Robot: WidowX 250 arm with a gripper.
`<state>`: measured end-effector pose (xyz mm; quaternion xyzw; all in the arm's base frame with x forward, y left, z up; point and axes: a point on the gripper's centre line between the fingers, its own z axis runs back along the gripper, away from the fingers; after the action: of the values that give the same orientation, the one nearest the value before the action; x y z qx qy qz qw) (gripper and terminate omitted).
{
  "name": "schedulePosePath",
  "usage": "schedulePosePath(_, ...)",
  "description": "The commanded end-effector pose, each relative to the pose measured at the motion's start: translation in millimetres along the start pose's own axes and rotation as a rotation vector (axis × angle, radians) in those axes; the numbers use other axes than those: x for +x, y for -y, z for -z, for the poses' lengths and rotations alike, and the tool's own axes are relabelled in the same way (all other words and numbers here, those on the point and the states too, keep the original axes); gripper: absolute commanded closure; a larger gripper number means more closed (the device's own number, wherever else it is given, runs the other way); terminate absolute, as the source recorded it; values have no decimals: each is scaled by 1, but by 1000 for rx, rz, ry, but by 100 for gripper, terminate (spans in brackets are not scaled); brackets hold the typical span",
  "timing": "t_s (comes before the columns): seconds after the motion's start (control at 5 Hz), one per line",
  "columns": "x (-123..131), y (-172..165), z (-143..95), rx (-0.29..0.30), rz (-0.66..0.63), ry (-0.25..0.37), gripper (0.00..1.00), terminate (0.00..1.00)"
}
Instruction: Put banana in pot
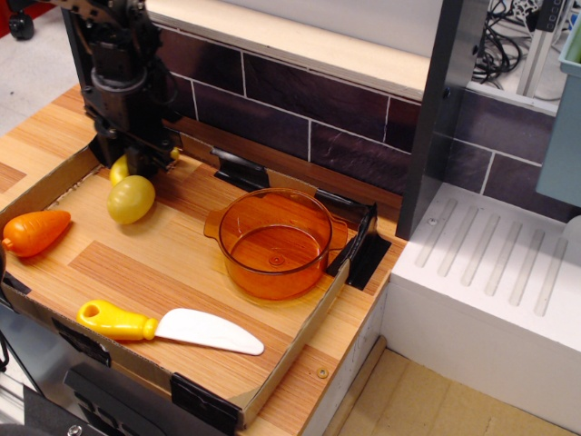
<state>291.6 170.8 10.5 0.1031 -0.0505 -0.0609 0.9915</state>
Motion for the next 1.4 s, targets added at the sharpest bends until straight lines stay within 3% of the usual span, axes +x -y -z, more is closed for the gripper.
schedulePosePath(0.0,7,-23,-67,64,37,152,100,0)
schedulePosePath(0.2,7,-26,-99,93,71,203,100,0)
schedulePosePath(0.4,7,-7,-117,42,53,158,100,0)
schedulePosePath(0.6,4,20,-122,-8,30,88,100,0)
schedulePosePath(1.2,4,113,-118,-117,78,-16,100,0)
